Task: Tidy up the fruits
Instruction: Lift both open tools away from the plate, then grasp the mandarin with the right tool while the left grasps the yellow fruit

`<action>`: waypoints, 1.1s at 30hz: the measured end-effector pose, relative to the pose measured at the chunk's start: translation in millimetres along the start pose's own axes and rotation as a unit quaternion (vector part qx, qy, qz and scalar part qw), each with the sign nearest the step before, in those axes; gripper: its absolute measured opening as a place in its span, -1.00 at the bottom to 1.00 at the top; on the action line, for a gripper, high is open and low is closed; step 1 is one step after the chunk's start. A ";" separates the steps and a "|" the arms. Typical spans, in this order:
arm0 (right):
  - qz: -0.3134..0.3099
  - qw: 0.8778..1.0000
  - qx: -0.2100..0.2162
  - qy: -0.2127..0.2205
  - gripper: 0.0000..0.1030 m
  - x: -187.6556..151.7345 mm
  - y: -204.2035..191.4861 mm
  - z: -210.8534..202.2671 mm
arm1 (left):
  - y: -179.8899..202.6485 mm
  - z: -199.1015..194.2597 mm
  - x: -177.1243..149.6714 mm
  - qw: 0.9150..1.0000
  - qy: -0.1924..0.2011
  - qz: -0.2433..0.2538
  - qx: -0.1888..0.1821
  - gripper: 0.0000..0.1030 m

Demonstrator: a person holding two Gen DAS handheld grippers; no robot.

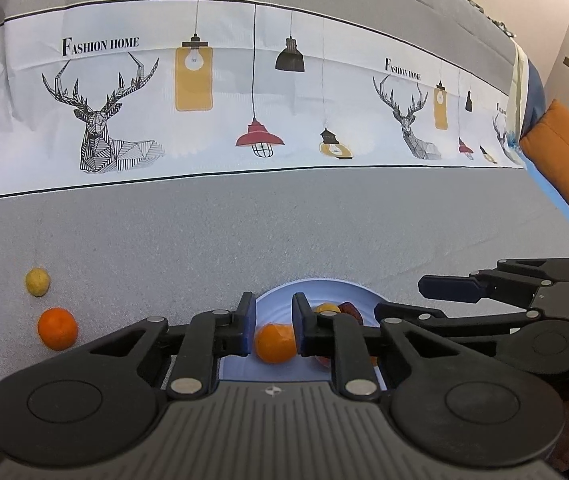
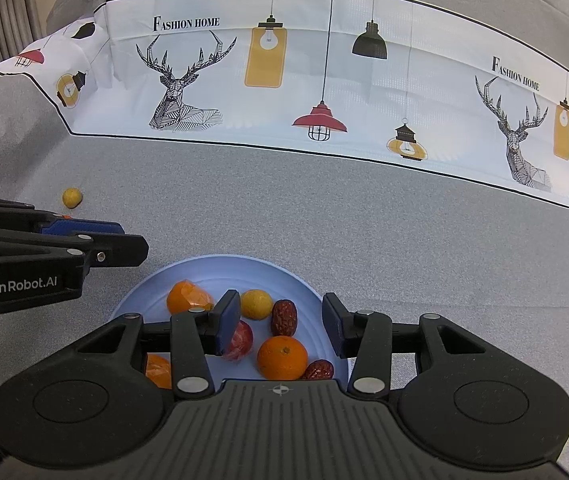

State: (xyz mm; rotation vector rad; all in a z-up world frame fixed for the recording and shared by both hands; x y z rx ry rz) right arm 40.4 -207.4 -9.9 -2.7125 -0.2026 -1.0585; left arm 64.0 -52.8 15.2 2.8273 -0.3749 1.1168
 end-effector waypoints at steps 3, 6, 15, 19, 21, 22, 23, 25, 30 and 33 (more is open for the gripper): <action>0.000 1.000 0.000 0.000 -0.08 -0.2 -0.2 0.0 | -1.1 -1.1 -0.3 1.000 0.001 -0.002 -0.003 -0.59; 0.000 1.000 -0.001 0.000 -0.08 -0.4 -0.8 -0.2 | -1.0 -1.5 -0.7 1.000 0.001 -0.001 -0.002 -0.59; 0.000 1.000 -0.001 0.000 -0.08 0.3 -0.9 -0.5 | -0.4 -3.0 -0.7 1.000 0.003 0.001 0.000 -0.59; 0.003 1.000 -0.002 0.005 -0.08 3.2 -2.3 -1.1 | -2.6 -7.2 -1.7 1.000 0.008 0.004 0.005 -0.63; 0.007 1.000 -0.003 0.012 -0.08 5.0 -1.8 -2.6 | -4.6 -10.3 -1.5 1.000 0.012 0.003 0.007 -0.64; 0.009 1.000 -0.003 0.016 -0.08 6.0 -1.4 -3.4 | -6.3 -12.4 -0.8 1.000 0.015 0.000 0.007 -0.64; 0.012 1.000 -0.002 0.019 -0.09 6.9 -0.8 -4.1 | -8.7 -14.3 -0.2 1.000 0.016 -0.004 0.007 -0.64; 0.013 1.000 0.000 0.025 -0.25 7.9 -1.0 -5.6 | -19.2 -16.8 4.0 0.999 0.007 -0.040 -0.013 -0.64; 0.014 0.999 0.009 0.044 -0.61 13.6 -1.9 -6.7 | -49.1 -21.6 41.3 0.995 0.003 -0.098 -0.016 -0.64; 0.021 0.999 0.011 0.049 -0.63 16.5 -4.1 -4.3 | -68.7 -15.7 67.3 0.993 0.015 -0.114 0.007 -0.64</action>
Point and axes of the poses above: each gripper's, at about its wrist camera, not at the fingertips, and z roughly the way its jaws point, y to its right, x to its top, the point moved 1 cm from there along z, roughly the way its jaws point, and after that the axes turned 12 degrees about x, right-handed, at the moved point
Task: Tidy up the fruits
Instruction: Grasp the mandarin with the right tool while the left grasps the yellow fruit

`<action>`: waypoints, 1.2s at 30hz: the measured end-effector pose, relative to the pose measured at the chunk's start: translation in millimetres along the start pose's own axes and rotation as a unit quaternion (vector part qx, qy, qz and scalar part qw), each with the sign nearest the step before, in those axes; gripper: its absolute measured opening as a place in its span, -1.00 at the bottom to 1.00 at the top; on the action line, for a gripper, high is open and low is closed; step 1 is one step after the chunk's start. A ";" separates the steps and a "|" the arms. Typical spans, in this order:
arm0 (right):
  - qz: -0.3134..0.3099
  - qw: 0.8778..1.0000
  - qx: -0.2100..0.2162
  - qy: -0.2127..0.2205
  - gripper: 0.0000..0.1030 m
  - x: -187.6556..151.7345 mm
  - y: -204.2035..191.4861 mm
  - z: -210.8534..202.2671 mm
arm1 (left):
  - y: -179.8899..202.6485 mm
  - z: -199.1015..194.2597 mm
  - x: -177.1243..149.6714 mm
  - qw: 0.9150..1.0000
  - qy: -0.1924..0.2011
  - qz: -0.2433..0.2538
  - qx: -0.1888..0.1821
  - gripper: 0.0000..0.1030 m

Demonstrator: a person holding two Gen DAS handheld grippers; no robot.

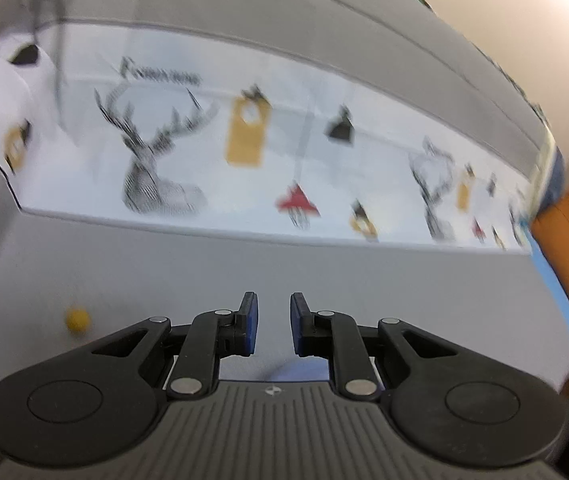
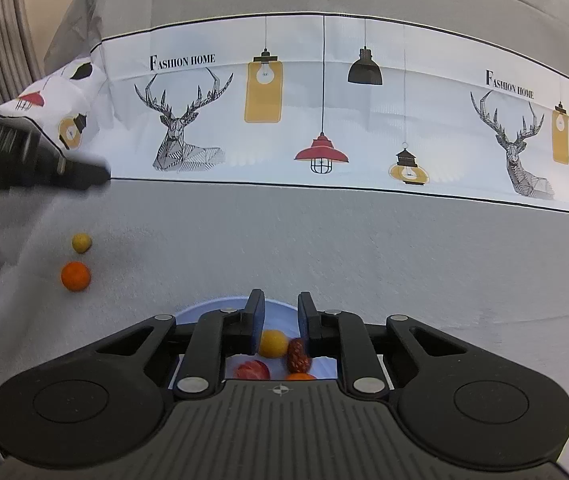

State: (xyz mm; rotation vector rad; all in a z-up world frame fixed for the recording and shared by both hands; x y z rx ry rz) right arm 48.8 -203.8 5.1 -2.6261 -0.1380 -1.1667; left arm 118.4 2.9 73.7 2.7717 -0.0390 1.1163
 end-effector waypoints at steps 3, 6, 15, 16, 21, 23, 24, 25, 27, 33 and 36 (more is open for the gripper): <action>-0.004 1.000 0.002 0.001 -0.63 0.3 -4.7 3.0 | -19.6 11.0 19.2 0.999 0.019 -0.025 0.020 -0.64; -0.006 1.000 0.006 -0.002 -0.63 0.5 -8.9 6.2 | -36.3 25.2 16.4 0.997 0.047 -0.002 0.064 -0.63; -0.027 0.999 0.023 -0.018 -0.63 2.2 -32.6 28.4 | -58.6 43.3 16.7 0.993 0.023 0.012 0.119 -0.63; -0.031 0.999 0.026 -0.021 -0.63 1.9 -36.7 31.4 | -61.9 45.4 17.3 0.993 0.015 0.001 0.118 -0.63; -0.081 0.994 0.060 -0.028 -0.63 -0.7 -70.3 53.1 | -71.4 55.3 13.6 0.992 -0.027 -0.055 0.106 -0.63; -0.102 0.992 0.071 -0.031 -0.63 -0.6 -83.0 60.9 | -74.9 56.6 13.6 0.992 -0.029 -0.060 0.107 -0.63; -0.111 0.990 0.078 -0.033 -0.63 -0.5 -89.5 66.0 | -78.3 56.7 13.7 0.991 -0.030 -0.067 0.108 -0.63; -0.115 0.989 0.082 -0.035 -0.63 0.0 -94.0 69.5 | -82.8 56.4 14.3 0.991 -0.031 -0.076 0.110 -0.63; -0.121 0.988 0.090 -0.036 -0.63 1.6 -101.3 76.8 | -92.5 56.9 15.0 0.989 -0.035 -0.094 0.111 -0.63; -0.123 0.984 0.123 -0.036 -0.63 5.2 -119.5 95.8 | -133.8 63.6 14.0 0.977 -0.073 -0.173 0.106 -0.63; -0.130 0.981 0.140 -0.041 -0.59 4.7 -129.1 106.9 | -150.6 71.1 10.0 0.968 -0.098 -0.204 0.106 -0.63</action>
Point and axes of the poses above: each gripper's, at about its wrist camera, not at the fingertips, and z roughly the way its jaws point, y to its right, x to its top, the point moved 1 cm from there along z, roughly the way its jaws point, and after that the axes turned 12 degrees about x, right-handed, at the moved point
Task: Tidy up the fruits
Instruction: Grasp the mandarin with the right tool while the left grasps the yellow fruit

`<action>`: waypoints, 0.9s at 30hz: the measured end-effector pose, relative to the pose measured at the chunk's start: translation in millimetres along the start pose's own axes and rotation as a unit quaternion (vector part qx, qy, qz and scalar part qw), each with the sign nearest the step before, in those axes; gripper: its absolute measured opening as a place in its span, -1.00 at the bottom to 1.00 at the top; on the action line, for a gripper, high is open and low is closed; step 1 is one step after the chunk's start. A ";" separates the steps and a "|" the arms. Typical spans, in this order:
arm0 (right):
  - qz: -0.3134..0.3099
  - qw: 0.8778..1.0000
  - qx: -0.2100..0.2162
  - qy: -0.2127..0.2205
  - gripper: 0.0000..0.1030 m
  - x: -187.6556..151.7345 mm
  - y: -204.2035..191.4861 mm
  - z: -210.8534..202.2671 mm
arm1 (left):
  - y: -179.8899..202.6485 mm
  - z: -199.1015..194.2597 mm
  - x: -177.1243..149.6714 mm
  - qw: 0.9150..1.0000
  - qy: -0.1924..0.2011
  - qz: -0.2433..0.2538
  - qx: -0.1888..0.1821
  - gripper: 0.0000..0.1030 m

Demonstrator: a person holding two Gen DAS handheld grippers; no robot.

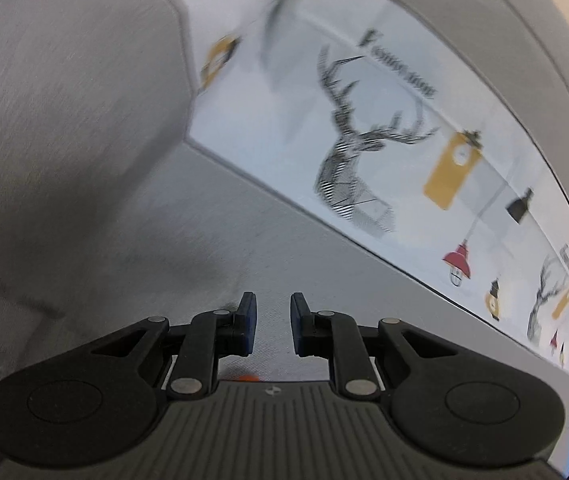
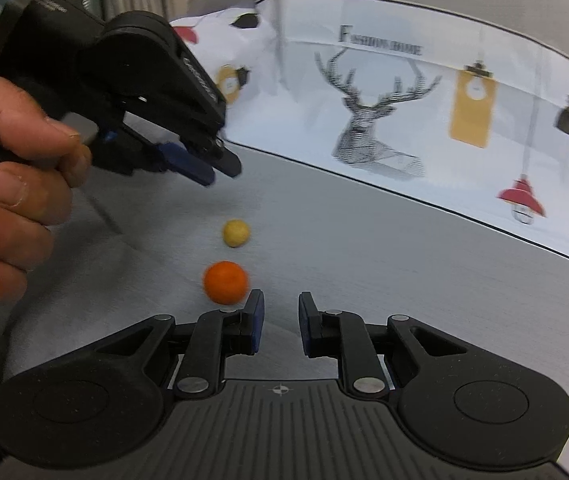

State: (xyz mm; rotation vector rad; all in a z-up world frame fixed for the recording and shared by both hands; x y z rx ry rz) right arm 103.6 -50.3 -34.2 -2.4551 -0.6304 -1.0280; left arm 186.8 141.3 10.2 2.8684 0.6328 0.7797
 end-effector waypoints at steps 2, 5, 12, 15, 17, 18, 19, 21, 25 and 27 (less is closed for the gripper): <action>-0.007 1.000 0.011 -0.005 -0.44 2.0 -4.4 10.9 | -7.7 6.7 1.5 1.000 -0.016 -0.020 0.000 -0.63; -0.011 1.000 0.019 -0.009 -0.06 5.0 -10.5 27.4 | -13.5 16.4 1.9 0.999 -0.036 -0.039 0.004 -0.62; -0.016 0.999 0.031 -0.016 -0.01 11.3 -16.1 60.7 | -14.3 31.3 3.4 0.998 -0.052 -0.038 0.017 -0.54; -0.023 0.999 0.035 -0.027 -0.01 10.1 -17.3 72.5 | -15.0 35.9 5.6 0.998 -0.056 -0.034 0.023 -0.52; -0.023 0.998 0.039 -0.034 -0.02 9.4 -25.2 79.6 | -14.2 40.0 5.5 0.997 -0.062 -0.032 0.025 -0.52; -0.023 0.998 0.041 -0.039 -0.05 8.9 -28.2 83.1 | -12.8 42.7 4.9 0.997 -0.066 -0.028 0.026 -0.48; -0.021 0.998 0.040 -0.044 -0.27 8.1 -30.3 85.2 | -11.1 44.7 4.4 0.997 -0.068 -0.023 0.028 -0.44; -0.020 0.998 0.034 -0.049 -0.29 8.8 -32.1 87.0 | -7.7 47.9 2.8 0.997 -0.071 -0.013 0.030 -0.26; -0.021 0.998 0.001 -0.059 -0.30 17.4 -36.1 82.0 | -2.8 51.6 2.3 0.997 -0.069 -0.001 0.034 -0.21; -0.005 0.998 -0.017 -0.059 -0.30 31.2 -32.2 77.0 | -2.3 54.3 2.6 0.997 -0.072 0.001 0.034 -0.21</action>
Point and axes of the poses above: each gripper's, at about its wrist camera, not at the fingertips, and z roughly the way its jaws point, y to its right, x to its top, the point moved 1 cm from there along z, roughly the way its jaws point, and after that the axes turned 12 degrees about x, right-handed, at the moved point
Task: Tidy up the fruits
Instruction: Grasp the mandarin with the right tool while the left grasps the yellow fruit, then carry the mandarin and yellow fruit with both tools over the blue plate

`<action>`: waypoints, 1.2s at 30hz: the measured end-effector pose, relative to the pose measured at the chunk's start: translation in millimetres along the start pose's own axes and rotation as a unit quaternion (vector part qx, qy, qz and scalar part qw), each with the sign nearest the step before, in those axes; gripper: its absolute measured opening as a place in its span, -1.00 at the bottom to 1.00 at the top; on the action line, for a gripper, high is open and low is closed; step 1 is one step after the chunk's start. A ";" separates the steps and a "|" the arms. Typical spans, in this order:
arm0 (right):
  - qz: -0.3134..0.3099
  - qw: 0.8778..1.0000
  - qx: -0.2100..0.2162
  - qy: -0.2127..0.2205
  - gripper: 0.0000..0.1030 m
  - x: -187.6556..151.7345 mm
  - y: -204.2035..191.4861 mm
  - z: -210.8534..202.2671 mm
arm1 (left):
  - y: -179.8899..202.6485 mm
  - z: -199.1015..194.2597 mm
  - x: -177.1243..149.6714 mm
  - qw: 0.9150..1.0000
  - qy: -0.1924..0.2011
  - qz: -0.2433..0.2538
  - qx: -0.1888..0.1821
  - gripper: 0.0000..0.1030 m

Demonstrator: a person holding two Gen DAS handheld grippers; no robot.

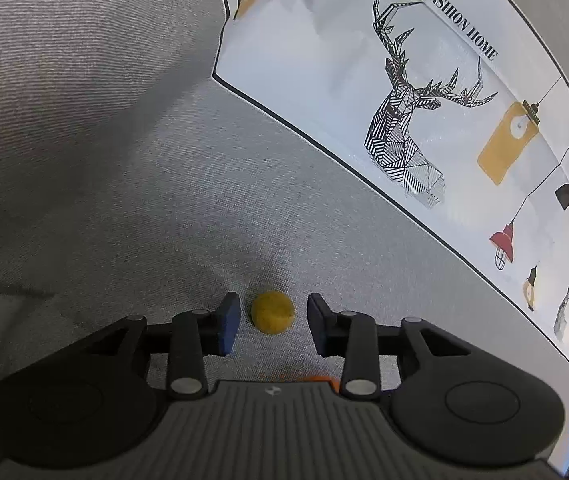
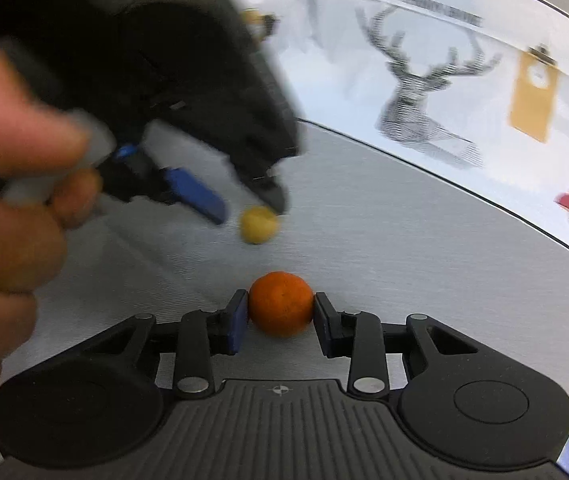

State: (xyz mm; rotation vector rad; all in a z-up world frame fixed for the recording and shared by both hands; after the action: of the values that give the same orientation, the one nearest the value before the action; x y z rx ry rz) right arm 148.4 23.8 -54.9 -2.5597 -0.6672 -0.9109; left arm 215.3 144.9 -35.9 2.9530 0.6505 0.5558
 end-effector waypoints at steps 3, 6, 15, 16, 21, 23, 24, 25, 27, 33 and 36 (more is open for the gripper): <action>0.027 0.999 -0.028 -0.001 -0.30 18.0 7.6 -8.5 | 5.7 5.4 -0.3 1.000 -0.004 0.010 0.003 -0.21; 0.052 0.998 -0.031 -0.003 -0.30 22.8 10.8 -11.4 | 12.2 11.1 -1.0 0.999 -0.004 0.028 0.015 -0.21; 0.050 0.998 -0.030 -0.001 -0.30 34.7 -12.4 -9.9 | 20.0 10.8 -8.7 0.995 0.024 0.079 0.048 -0.47; 0.054 0.998 -0.031 0.002 -0.30 34.9 -16.3 -11.2 | 18.8 9.1 -9.7 0.996 0.026 0.077 0.048 -0.47; 0.071 0.996 -0.046 0.033 -0.30 38.8 -25.1 -37.3 | 19.4 -14.3 -21.5 0.994 0.065 0.077 0.042 -0.47; 0.089 0.993 -0.054 0.055 -0.30 37.7 -17.0 -59.4 | 24.9 -24.3 -28.3 0.992 0.080 0.093 0.043 -0.47; 0.098 0.991 -0.053 0.068 -0.30 34.4 -10.4 -73.6 | 28.7 -31.3 -32.5 0.990 0.086 0.106 0.048 -0.47; 0.103 0.990 -0.053 0.082 -0.30 29.1 -1.6 -90.6 | 31.7 -38.6 -35.5 0.988 0.093 0.113 0.048 -0.47; 0.098 0.988 -0.060 0.103 -0.30 12.3 19.6 -126.4 | 38.1 -59.4 -44.0 0.985 0.113 0.129 0.036 -0.47; 0.124 0.977 -0.083 0.155 -0.30 -30.2 64.9 -214.9 | 50.1 -137.2 -85.1 0.965 0.193 0.177 0.004 -0.47; 0.155 0.966 -0.090 0.188 -0.30 -52.5 76.8 -242.6 | 63.1 -155.8 -122.7 0.952 0.216 0.215 -0.022 -0.47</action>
State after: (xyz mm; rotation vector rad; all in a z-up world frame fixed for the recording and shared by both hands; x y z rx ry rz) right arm 32.7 -167.9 76.8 -2.4384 -0.0728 -1.3402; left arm 80.2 34.5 77.4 2.9494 -0.0044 1.2530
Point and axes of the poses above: each gripper's, at about its wrist camera, not at the fingertips, and z roughly the way its jaws point, y to its right, x to its top, the point moved 1 cm from there along z, roughly the way its jaws point, and after that the axes turned 12 degrees about x, right-handed, at the moved point
